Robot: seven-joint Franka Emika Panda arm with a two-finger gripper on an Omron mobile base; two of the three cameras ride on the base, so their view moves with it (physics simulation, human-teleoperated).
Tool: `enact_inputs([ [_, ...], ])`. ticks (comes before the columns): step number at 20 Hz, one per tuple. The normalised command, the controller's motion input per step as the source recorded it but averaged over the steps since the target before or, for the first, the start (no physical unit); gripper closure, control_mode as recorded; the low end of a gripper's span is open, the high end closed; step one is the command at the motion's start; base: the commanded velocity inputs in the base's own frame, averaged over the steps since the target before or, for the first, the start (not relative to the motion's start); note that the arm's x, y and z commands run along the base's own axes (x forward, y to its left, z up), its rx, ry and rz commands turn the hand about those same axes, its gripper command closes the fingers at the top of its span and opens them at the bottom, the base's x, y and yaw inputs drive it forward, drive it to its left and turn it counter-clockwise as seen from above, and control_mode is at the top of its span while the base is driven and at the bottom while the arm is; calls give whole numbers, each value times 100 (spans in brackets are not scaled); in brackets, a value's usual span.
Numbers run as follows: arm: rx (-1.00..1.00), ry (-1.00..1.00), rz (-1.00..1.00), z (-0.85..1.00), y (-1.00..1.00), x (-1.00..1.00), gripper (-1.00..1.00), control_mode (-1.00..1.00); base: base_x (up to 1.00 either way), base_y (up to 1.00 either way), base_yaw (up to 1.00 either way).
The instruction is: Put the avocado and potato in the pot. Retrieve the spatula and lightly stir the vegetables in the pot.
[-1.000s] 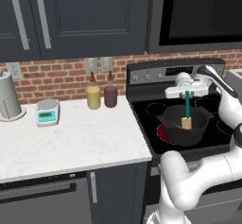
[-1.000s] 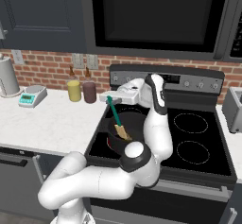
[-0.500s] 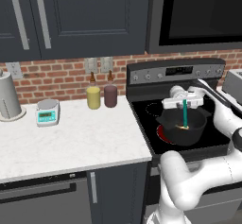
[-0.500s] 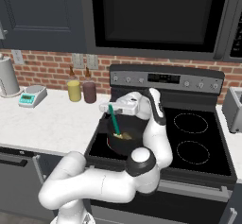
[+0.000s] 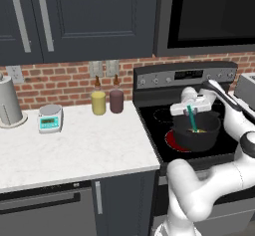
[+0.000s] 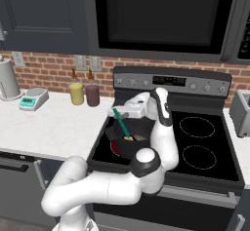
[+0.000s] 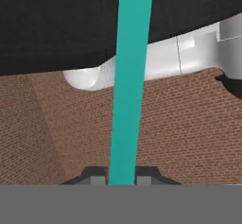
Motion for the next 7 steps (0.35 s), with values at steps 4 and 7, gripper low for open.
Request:
enact_inputs([
  [4,9,-29,29,-71,-10,7,100,-100,0,0,0],
  [7,21,-23,31,-71,1,0,100,-100,0,0,0],
])
